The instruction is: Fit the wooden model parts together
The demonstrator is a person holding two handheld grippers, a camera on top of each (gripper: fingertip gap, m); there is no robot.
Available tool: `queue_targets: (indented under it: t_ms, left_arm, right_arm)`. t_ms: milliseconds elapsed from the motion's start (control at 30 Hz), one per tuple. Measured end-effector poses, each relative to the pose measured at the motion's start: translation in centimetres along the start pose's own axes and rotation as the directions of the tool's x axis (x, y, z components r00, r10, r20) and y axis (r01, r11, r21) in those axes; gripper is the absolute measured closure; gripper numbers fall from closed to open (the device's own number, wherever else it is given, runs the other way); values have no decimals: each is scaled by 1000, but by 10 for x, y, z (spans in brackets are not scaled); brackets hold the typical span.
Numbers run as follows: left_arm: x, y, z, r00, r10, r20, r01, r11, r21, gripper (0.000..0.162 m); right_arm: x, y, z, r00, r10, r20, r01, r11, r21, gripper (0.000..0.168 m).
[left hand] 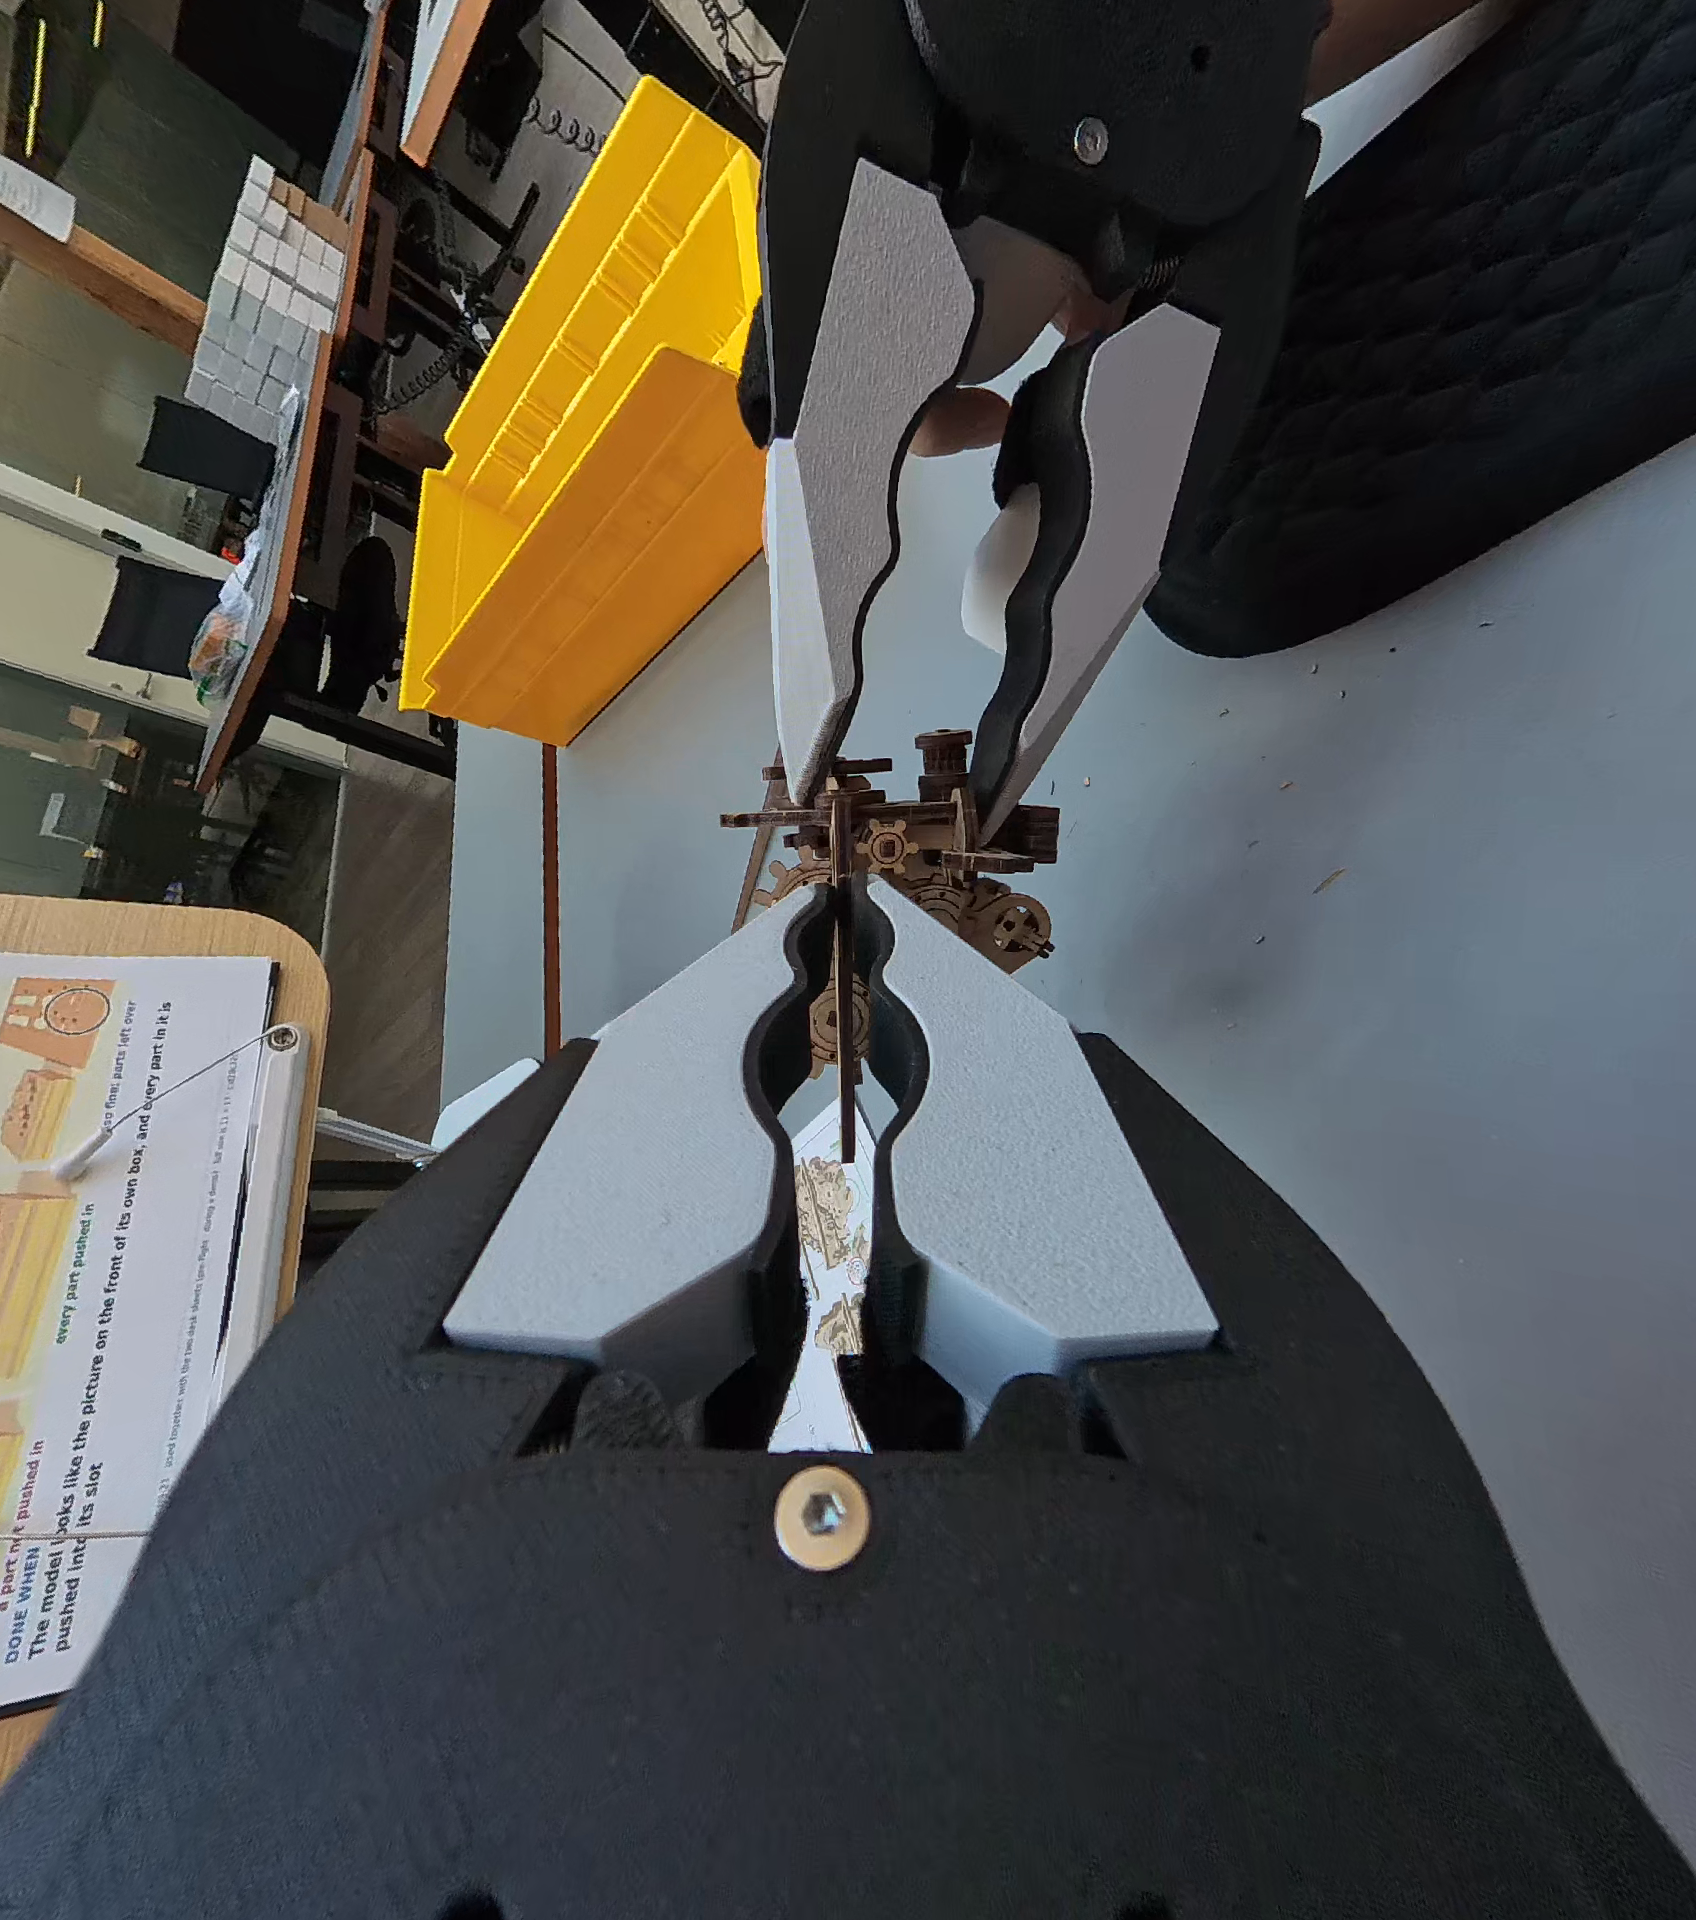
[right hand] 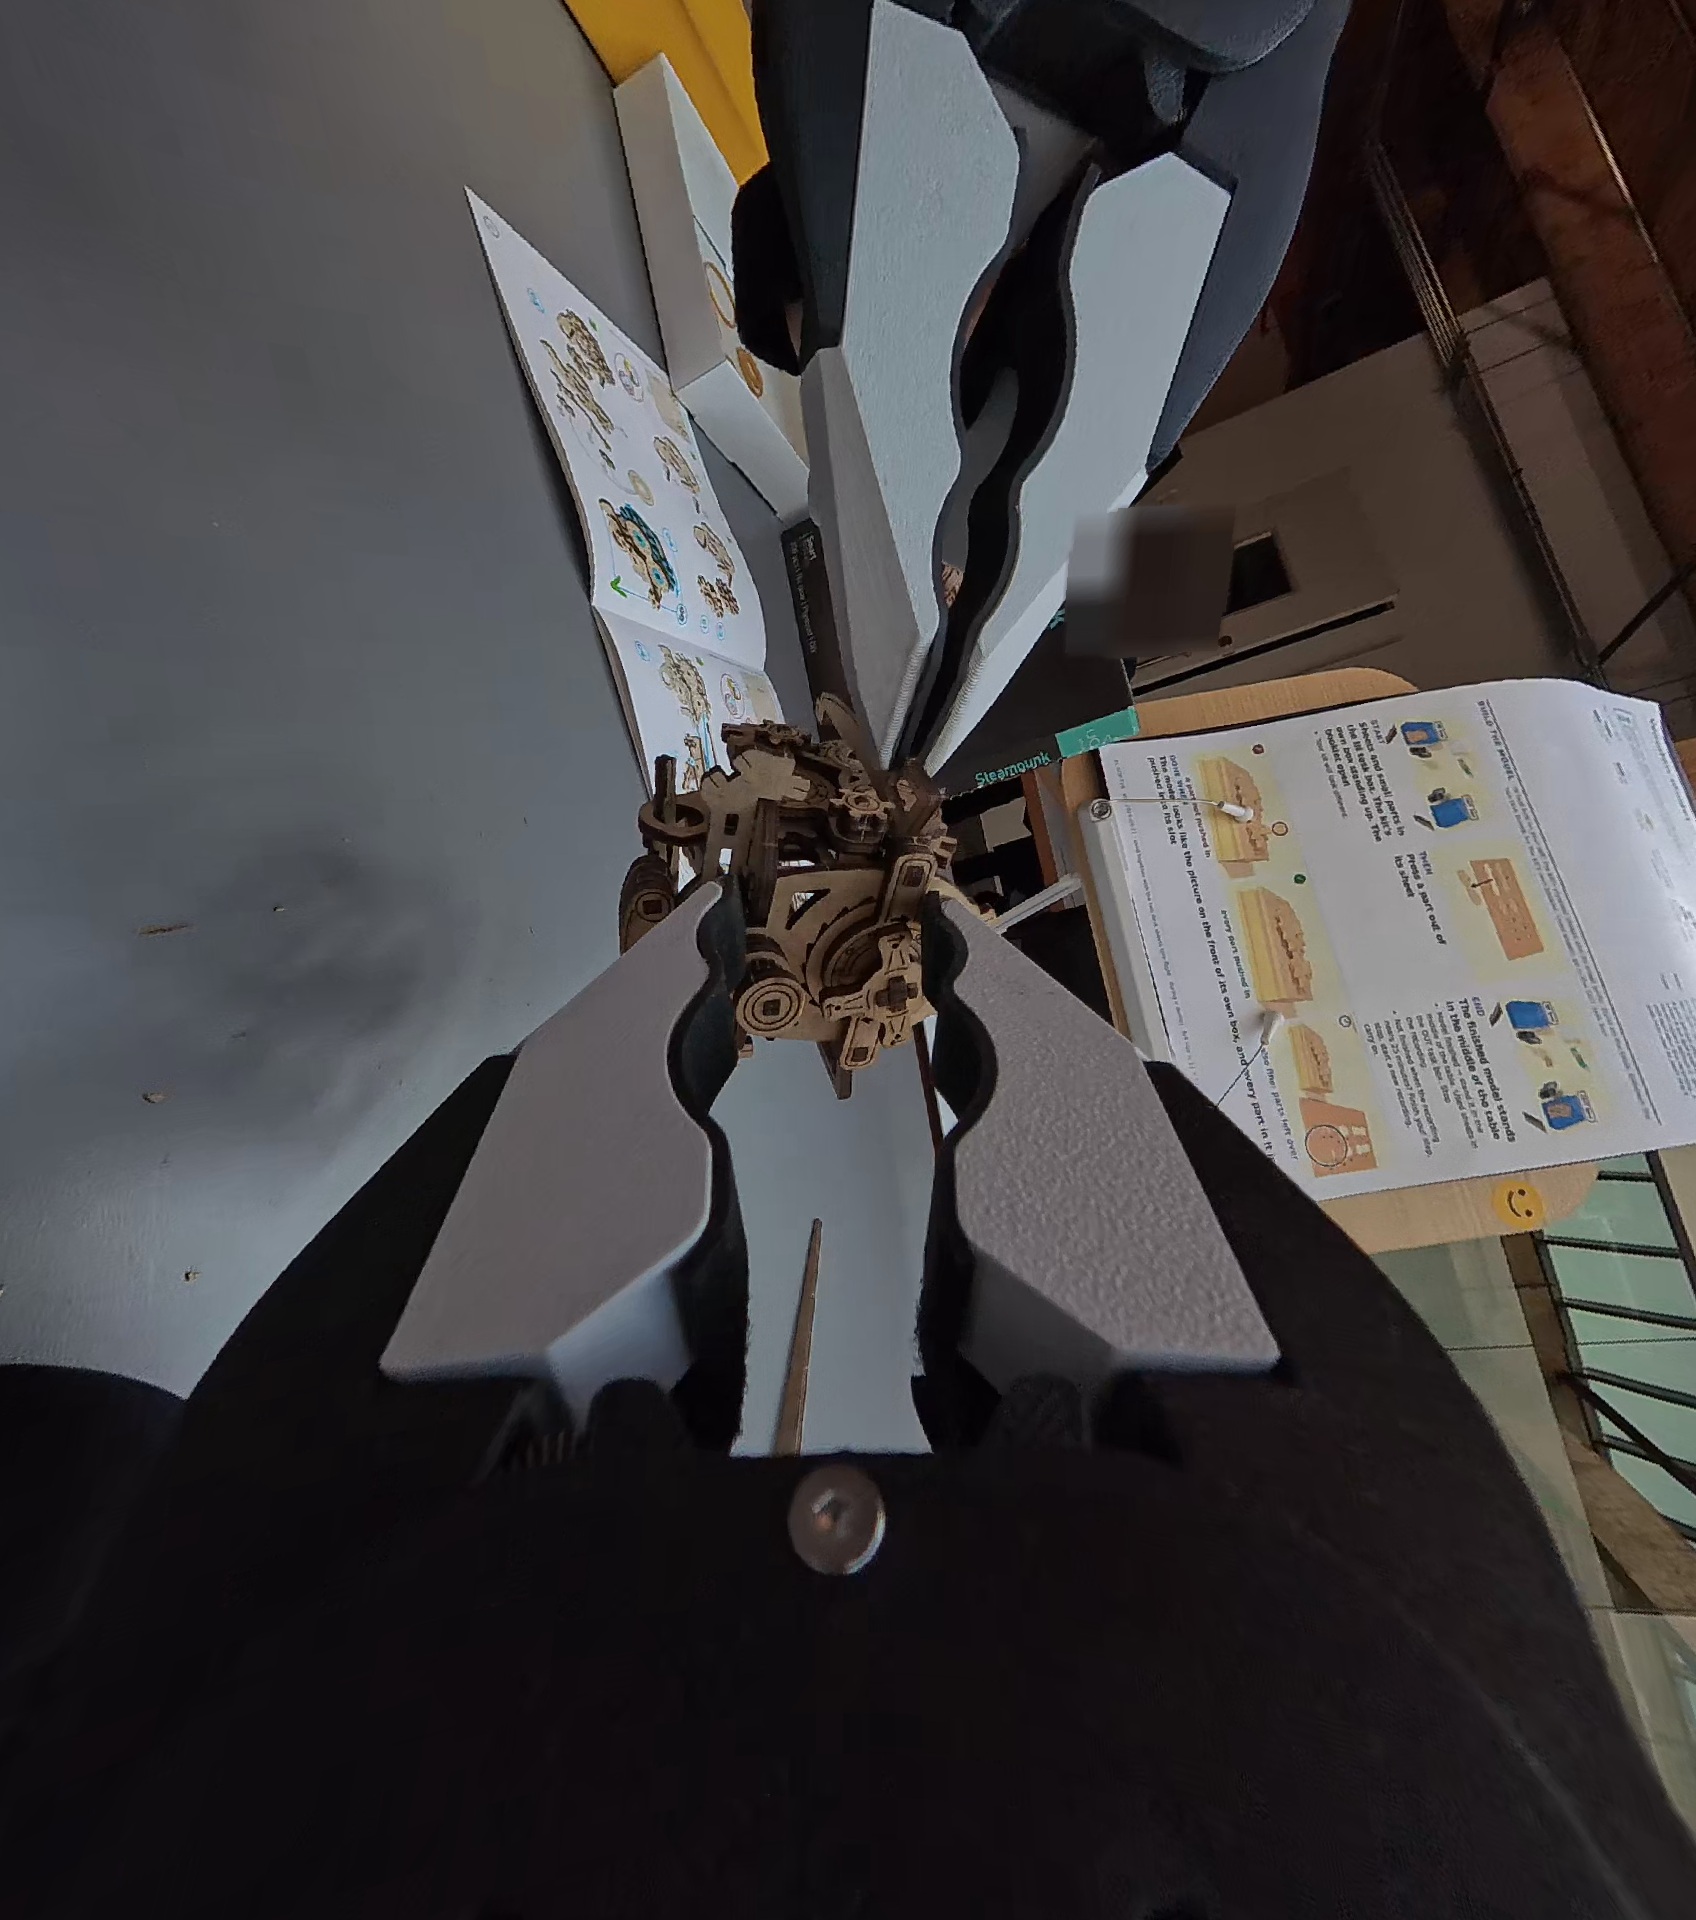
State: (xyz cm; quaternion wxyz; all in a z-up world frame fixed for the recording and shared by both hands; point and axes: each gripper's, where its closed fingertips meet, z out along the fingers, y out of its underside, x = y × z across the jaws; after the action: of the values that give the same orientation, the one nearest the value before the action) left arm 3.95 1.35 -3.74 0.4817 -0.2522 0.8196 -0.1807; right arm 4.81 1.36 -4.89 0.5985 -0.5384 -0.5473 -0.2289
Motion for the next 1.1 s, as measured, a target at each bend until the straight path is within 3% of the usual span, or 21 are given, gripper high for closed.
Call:
queue_targets:
  t_ms: [233, 333, 400, 500, 600, 700, 733, 833, 967, 1100]
  left_arm:
    - [1, 1, 5, 1000, -6, 5, 6, 1000, 0, 160]
    - [-14, 5, 1, 996, -25, 84, 26, 1000, -15, 139]
    - [-26, 13, -10, 992, -83, 96, 86, 996, -21, 130]
    - [-48, 25, -36, 968, -225, 114, 222, 974, 34, 135]
    - [-51, 61, -54, 929, -365, 63, 367, 929, -38, 138]
    - [-49, 107, -55, 889, -449, 89, 458, 873, -169, 126]
    - [-49, 121, -50, 873, -476, 109, 488, 850, -197, 110]
    - [-30, 149, -27, 810, -582, 70, 575, 765, -290, 83]
    - [3, 179, -9, 826, -563, 25, 518, 741, -428, 93]
    - [17, 192, -2, 826, -563, 10, 499, 723, -478, 105]
  right_arm:
    - [-3, 4, 2, 1000, -10, 6, 11, 1000, -13, 137]
    - [0, 10, 2, 1000, -2, -5, 2, 1000, -13, 136]
    - [3, 23, 2, 999, -25, -25, 24, 999, -46, 136]
    - [-2, 40, 3, 996, -79, -29, 77, 995, -70, 136]
    - [-14, 51, 4, 979, -204, -22, 202, 976, -85, 136]
    - [-22, 57, 6, 977, -215, -7, 214, 974, -77, 136]
    - [-22, 57, 7, 978, -206, -11, 205, 976, -75, 136]
    - [-17, 55, 7, 981, -188, -40, 185, 981, -60, 136]
    - [-9, 56, 2, 987, -145, -67, 142, 989, -51, 136]
    - [-1, 57, -2, 991, -107, -85, 104, 994, -40, 136]
